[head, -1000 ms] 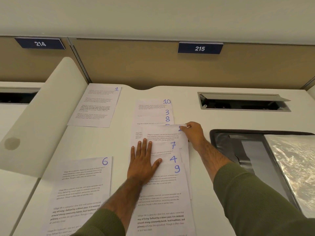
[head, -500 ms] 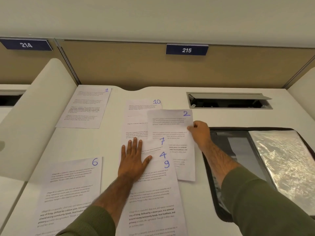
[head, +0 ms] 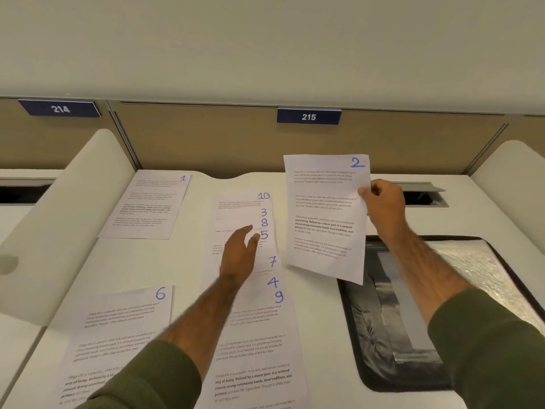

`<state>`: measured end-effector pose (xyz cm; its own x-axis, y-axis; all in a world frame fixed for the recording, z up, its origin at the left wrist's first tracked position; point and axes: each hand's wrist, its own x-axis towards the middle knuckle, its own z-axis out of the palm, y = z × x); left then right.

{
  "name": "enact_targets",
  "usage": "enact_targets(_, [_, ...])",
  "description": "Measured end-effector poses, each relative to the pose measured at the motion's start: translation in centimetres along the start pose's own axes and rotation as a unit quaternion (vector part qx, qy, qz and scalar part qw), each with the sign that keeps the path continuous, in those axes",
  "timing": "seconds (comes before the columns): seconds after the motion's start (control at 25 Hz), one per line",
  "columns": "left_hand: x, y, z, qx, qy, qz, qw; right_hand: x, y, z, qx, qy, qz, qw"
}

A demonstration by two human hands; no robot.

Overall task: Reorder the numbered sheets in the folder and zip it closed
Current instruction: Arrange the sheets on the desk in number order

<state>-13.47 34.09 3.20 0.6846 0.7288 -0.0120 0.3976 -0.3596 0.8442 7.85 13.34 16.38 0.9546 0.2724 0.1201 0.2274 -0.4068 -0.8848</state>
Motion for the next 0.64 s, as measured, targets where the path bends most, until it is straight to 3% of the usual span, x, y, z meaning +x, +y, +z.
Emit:
enact_targets(0.16, [0.8, 5.0, -1.1, -0.121, -0.014, -0.033, 0.992, 0.1, -3.0, -2.4, 0.047, 0.008, -0.010, 0.999])
enact_targets(0.32, [0.0, 7.9, -3.4, -0.155, -0.022, -0.029, 0.987, -0.6, -5.9, -2.8, 0.109, -0.026, -0.003, 0.994])
enact_targets(0.52, [-1.0, 8.4, -9.0, -0.150, 0.008, -0.027, 0.988, -3.2, -8.2, 2.6, 0.187, -0.111, 0.041, 0.975])
enact_targets(0.64, [-0.6, 6.3, -13.2, -0.170, 0.073, -0.073, 0.980, -5.3, -9.5, 8.1, 0.205, -0.145, 0.058, 0.966])
